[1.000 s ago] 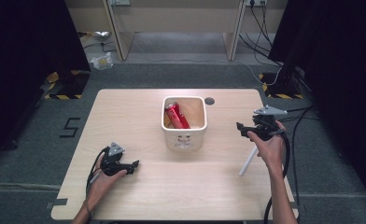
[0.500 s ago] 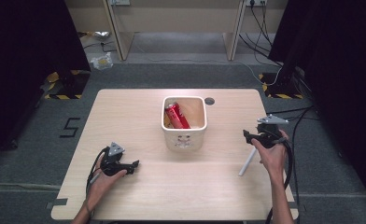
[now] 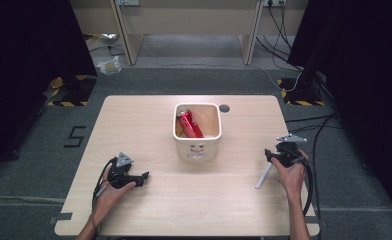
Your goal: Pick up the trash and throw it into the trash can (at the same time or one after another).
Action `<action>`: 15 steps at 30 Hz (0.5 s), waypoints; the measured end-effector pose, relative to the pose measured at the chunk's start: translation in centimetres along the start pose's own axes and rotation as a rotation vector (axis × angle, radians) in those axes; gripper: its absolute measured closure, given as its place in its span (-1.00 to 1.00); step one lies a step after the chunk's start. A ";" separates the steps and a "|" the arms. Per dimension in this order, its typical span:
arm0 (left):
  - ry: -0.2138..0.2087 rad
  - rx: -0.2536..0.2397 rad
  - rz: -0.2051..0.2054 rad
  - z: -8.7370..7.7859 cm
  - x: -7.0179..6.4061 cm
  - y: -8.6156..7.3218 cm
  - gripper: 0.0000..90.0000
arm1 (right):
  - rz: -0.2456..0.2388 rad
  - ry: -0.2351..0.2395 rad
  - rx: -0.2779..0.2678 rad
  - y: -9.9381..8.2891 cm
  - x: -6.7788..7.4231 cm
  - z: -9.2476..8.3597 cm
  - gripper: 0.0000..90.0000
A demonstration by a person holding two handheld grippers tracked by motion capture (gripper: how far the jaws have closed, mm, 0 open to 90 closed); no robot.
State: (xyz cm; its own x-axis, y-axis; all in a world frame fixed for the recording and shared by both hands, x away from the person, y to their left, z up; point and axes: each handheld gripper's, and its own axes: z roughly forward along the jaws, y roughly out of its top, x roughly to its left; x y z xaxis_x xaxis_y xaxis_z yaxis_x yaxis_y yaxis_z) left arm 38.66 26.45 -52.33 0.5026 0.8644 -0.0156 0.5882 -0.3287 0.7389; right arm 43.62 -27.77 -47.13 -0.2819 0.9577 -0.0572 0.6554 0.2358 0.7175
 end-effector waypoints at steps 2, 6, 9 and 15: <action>0.000 0.000 0.000 0.0 0.0 0.0 -0.72 | 0.000 -0.001 0.016 -0.3 0.0 0.2 0.06; 0.000 0.000 0.000 0.0 0.0 0.0 -0.72 | 0.015 -0.018 0.028 -1.0 -0.4 0.6 0.15; -0.001 0.000 0.000 0.0 0.0 0.0 -0.72 | 0.036 -0.016 0.050 -1.4 -0.6 0.8 0.17; -0.001 -0.001 0.000 0.0 0.0 0.0 -0.72 | 0.052 -0.017 0.088 -2.2 -0.8 1.6 0.25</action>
State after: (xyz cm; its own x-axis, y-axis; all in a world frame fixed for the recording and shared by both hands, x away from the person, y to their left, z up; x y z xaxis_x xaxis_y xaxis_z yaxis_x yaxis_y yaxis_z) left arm 38.67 26.45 -52.34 0.5035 0.8638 -0.0161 0.5877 -0.3288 0.7392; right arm 43.52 -28.75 -49.82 -0.2344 0.9716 -0.0335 0.7282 0.1983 0.6560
